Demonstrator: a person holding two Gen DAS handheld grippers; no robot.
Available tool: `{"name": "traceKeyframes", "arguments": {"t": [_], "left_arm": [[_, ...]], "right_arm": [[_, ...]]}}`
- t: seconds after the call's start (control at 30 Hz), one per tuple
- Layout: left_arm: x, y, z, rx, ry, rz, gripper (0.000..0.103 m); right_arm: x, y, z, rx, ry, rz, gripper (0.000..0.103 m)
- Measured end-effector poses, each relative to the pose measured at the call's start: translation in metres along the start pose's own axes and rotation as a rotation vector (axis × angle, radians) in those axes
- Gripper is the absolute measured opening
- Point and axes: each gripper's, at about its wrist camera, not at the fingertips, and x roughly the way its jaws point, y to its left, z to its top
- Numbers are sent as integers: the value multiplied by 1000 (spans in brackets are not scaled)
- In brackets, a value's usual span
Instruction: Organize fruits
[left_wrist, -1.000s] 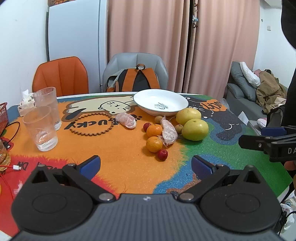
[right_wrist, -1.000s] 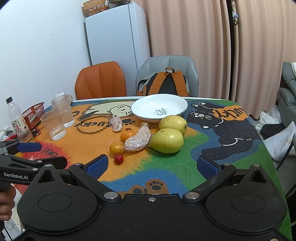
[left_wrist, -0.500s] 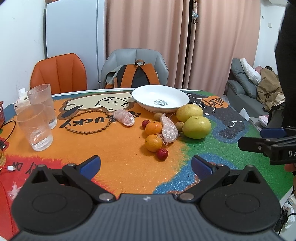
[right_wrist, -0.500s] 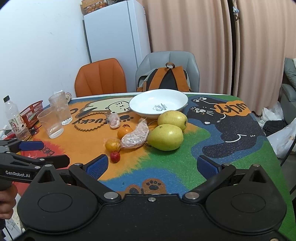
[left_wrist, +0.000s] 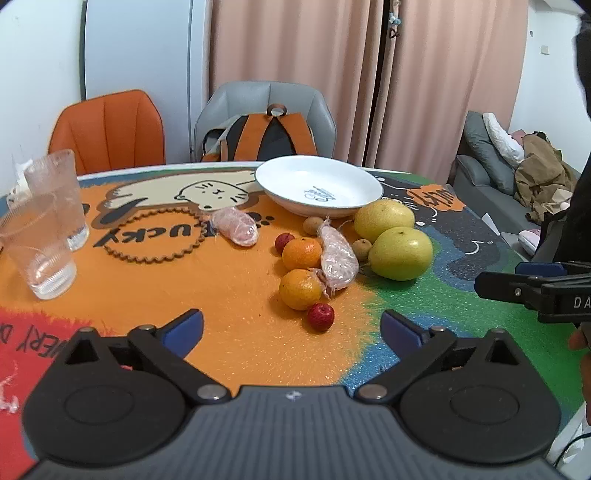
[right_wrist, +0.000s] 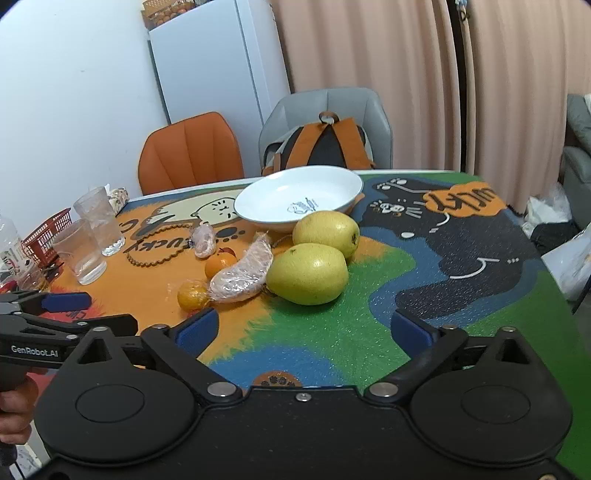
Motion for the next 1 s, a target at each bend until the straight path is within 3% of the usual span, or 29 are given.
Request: {"name": "traceKeyframes", "arguments": {"t": [0.3, 0.5, 0.73, 1.0], "left_arm": [[28, 0, 5, -10, 24, -15, 87], [49, 7, 13, -42, 50, -15, 69], [71, 11, 21, -47, 85, -15, 52], [86, 13, 32, -56, 98, -56, 52]], "right_arm": [[28, -13, 4, 33, 40, 45, 84], [44, -21, 9, 48, 61, 68, 73], [64, -26, 18, 56, 89, 70, 71], [83, -28, 28, 61, 111, 74, 72]]}}
